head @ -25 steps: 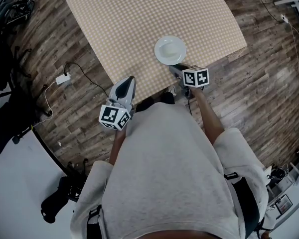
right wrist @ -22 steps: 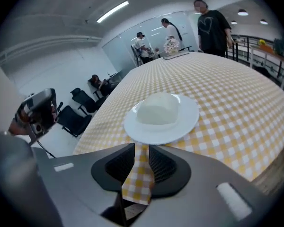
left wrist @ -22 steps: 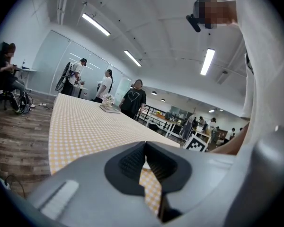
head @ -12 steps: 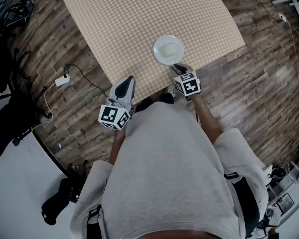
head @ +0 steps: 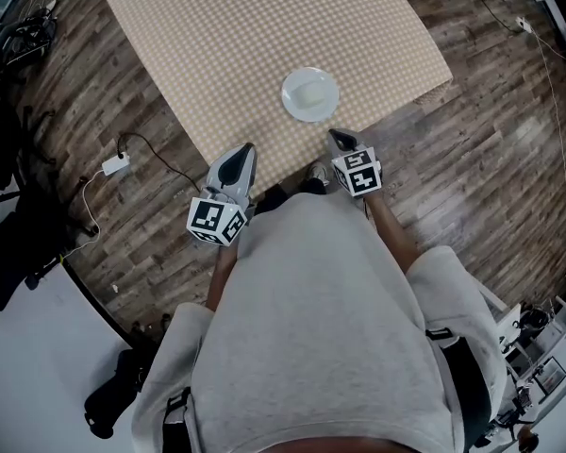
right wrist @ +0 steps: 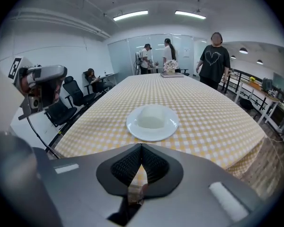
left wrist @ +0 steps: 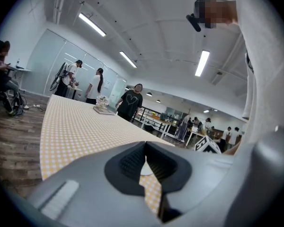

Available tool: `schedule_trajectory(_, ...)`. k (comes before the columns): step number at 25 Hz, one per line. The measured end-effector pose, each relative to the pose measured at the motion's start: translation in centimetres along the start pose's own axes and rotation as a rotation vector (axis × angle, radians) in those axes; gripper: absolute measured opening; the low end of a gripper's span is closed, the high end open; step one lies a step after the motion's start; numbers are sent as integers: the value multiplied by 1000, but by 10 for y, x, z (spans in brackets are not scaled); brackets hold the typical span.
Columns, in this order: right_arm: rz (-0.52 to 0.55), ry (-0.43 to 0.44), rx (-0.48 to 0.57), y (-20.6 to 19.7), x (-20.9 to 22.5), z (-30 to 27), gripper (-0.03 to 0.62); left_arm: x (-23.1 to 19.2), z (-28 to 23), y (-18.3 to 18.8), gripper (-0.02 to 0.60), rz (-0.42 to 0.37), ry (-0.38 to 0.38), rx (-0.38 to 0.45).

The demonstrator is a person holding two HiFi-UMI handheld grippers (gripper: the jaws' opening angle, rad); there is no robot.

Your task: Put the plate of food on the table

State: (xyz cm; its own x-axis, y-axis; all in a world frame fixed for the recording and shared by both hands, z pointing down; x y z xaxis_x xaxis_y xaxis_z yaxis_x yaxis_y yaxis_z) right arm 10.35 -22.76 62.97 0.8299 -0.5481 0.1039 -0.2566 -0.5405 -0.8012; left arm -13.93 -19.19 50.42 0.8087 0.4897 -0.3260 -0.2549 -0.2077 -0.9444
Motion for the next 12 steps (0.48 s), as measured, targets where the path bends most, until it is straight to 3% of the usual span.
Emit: schedule_trajectory(12,-70,-161,191,22,-68,75,-2,4,22,-15,9,-1,-222,-50)
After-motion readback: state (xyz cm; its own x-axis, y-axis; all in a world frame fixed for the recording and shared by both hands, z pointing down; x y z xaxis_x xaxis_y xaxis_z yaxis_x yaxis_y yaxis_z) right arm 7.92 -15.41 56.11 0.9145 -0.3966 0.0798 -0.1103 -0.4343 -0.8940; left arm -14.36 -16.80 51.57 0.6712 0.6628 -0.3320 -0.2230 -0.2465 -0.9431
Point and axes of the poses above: the fingertips, and each gripper's own axes: z backward along the fingers, x to its right, y out of its top, the point moved 6 cm from there along z, backward along the fingers, and after that the axes turned 13 degrees about x, right-handed, at the moved point
